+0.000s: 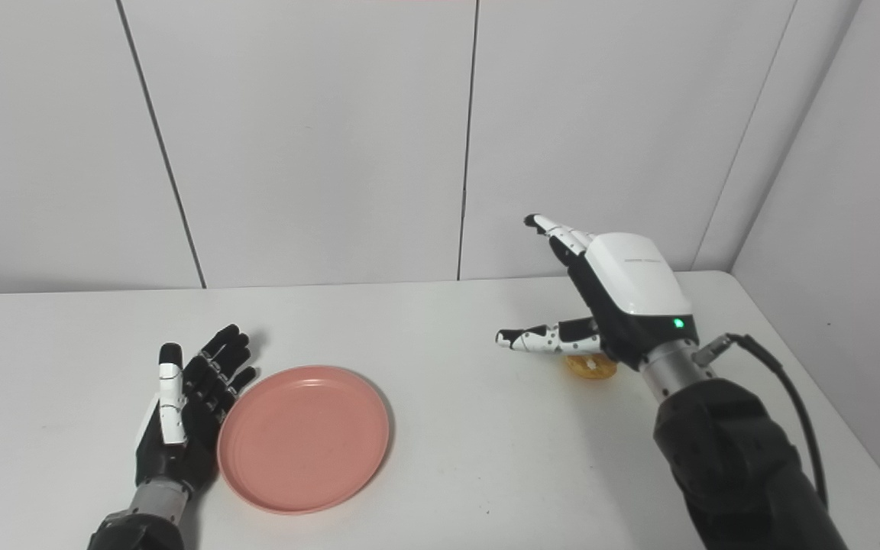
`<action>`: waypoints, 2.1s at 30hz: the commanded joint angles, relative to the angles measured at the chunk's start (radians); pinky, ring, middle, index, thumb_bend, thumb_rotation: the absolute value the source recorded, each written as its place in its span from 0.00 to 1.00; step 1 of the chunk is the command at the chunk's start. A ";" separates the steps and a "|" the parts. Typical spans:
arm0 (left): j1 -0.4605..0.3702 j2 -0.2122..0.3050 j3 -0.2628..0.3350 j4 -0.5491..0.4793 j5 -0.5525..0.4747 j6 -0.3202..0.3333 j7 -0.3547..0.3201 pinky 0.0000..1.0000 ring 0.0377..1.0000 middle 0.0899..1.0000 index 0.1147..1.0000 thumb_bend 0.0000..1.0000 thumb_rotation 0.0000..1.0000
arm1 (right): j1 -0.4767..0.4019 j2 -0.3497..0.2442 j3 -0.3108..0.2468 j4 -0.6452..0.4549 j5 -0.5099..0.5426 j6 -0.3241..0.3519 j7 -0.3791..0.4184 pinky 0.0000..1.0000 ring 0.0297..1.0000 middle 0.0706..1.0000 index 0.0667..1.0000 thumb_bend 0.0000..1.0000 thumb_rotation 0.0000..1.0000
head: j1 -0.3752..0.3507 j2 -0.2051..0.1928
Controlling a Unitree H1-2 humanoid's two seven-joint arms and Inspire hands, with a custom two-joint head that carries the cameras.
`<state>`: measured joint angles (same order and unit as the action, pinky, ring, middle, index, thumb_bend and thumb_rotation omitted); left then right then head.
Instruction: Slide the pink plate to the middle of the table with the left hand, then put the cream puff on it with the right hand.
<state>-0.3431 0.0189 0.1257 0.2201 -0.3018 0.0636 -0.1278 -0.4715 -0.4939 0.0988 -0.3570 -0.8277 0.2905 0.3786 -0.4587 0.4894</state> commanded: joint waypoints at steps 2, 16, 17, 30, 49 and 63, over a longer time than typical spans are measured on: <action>0.005 0.001 -0.001 0.006 -0.011 0.023 -0.008 0.94 0.94 0.88 0.79 0.74 1.00 | -0.074 -0.062 -0.010 0.053 -0.010 0.001 0.032 0.69 0.81 0.86 0.85 1.00 0.47 | 0.000 0.001; 0.008 -0.002 -0.003 0.014 -0.011 0.022 -0.008 0.91 0.93 0.86 0.78 0.73 1.00 | -0.160 -0.157 0.047 0.424 0.021 -0.098 0.000 0.76 0.81 0.83 0.77 1.00 0.36 | 0.016 0.005; 0.009 -0.002 -0.003 0.012 -0.010 0.022 -0.007 0.91 0.92 0.86 0.78 0.73 1.00 | -0.162 -0.157 0.049 0.439 0.025 -0.100 -0.005 0.75 0.80 0.83 0.77 1.00 0.36 | 0.016 0.005; 0.010 0.001 -0.002 0.024 -0.026 0.021 -0.016 0.91 0.93 0.87 0.78 0.74 1.00 | -0.188 -0.138 0.091 0.612 0.112 -0.095 -0.006 0.73 0.80 0.83 0.79 1.00 0.34 | 0.015 0.007; 0.021 0.002 -0.006 0.012 -0.018 0.032 -0.021 0.91 0.92 0.86 0.78 0.73 1.00 | -0.179 -0.134 0.135 0.647 0.130 -0.100 -0.059 0.76 0.82 0.86 0.80 1.00 0.33 | 0.026 0.014; 0.030 0.006 -0.014 0.000 -0.012 0.045 -0.023 0.91 0.91 0.85 0.76 0.71 1.00 | -0.184 -0.142 0.229 0.721 0.054 -0.142 -0.100 0.74 0.79 0.84 0.80 1.00 0.34 | 0.035 0.028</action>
<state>-0.3280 0.0226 0.1206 0.2058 -0.3227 0.0766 -0.1548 -0.6247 -0.6119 0.3361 0.3578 -0.7716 0.1822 0.3110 -0.4249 0.5154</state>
